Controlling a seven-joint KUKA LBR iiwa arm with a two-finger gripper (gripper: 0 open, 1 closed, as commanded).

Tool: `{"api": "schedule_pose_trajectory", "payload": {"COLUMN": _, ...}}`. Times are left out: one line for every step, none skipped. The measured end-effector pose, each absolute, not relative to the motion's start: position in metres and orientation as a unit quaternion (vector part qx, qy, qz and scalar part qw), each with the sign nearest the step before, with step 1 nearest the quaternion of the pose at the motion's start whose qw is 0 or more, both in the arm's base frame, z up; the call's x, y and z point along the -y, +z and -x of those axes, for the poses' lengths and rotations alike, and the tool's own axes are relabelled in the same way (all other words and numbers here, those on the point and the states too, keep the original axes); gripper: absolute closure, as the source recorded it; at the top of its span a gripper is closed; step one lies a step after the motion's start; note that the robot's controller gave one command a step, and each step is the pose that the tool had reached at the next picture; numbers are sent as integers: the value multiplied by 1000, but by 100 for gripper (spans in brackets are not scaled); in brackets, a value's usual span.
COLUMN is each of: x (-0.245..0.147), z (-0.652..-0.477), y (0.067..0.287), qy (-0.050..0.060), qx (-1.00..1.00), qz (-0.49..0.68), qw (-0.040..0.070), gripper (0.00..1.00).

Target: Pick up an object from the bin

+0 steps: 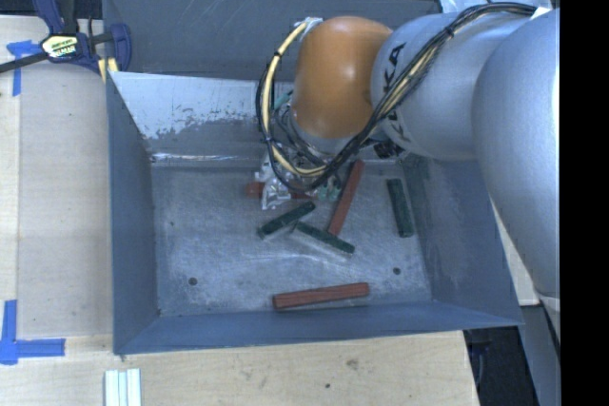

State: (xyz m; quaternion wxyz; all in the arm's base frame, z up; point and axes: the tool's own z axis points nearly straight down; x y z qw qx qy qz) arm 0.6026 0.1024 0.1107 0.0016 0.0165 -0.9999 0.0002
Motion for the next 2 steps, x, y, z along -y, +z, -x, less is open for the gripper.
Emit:
{"api": "schedule_pose_trajectory", "payload": {"x": -101, "z": -607, "y": 150, "qy": -1, "qx": 1000, "qz": -9, "qw": -5, "gripper": 100}}
{"api": "schedule_pose_trajectory", "payload": {"x": -109, "z": -601, "y": 200, "qy": 0, "qx": 1000, "qz": -14, "qw": 1, "gripper": 100}}
